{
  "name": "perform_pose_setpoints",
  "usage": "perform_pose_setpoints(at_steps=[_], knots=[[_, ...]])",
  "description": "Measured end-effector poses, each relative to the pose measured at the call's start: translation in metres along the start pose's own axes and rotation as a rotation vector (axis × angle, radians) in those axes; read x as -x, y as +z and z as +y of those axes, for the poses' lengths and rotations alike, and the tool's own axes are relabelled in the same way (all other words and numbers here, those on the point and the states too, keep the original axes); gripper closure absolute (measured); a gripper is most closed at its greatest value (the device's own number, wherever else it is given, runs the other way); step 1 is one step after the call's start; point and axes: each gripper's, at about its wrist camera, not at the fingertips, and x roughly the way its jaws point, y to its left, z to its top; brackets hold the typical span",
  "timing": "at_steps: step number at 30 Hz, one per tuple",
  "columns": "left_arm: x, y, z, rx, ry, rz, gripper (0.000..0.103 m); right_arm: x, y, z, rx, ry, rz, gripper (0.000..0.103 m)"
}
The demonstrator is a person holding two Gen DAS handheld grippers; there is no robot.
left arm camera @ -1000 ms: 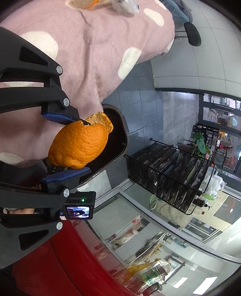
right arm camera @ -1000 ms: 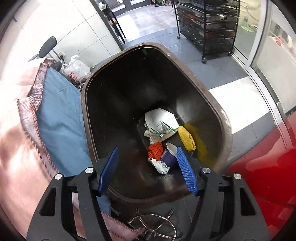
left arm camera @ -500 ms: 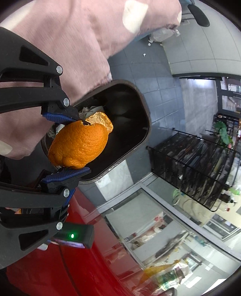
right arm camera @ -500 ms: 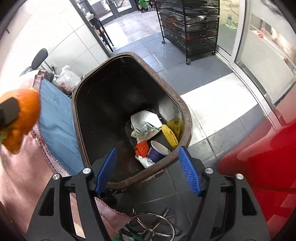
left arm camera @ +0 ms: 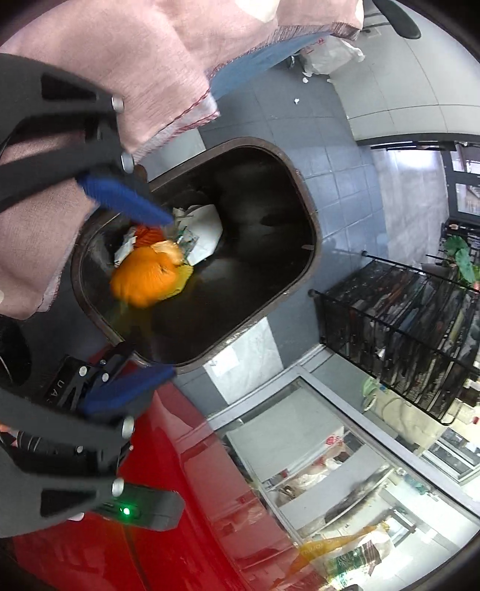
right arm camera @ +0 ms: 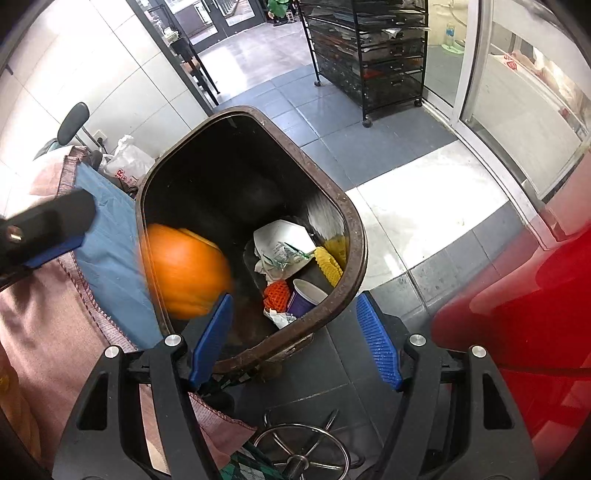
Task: Collect trash
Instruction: 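Release the wrapper into the bin with the right tool while the left tool drops the orange in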
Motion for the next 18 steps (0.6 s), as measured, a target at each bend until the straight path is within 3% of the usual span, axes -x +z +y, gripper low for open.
perform_pose_setpoints(at_steps=[9,18], knots=[[0.018,-0.001,-0.008,-0.044,0.019,-0.066,0.013,0.004,-0.001,0.001,0.002,-0.012,-0.009,0.034],[0.056,-0.017,-0.006,-0.025,0.030,-0.142,0.008,0.013,0.002,0.012,0.035,-0.004,-0.026,0.034]])
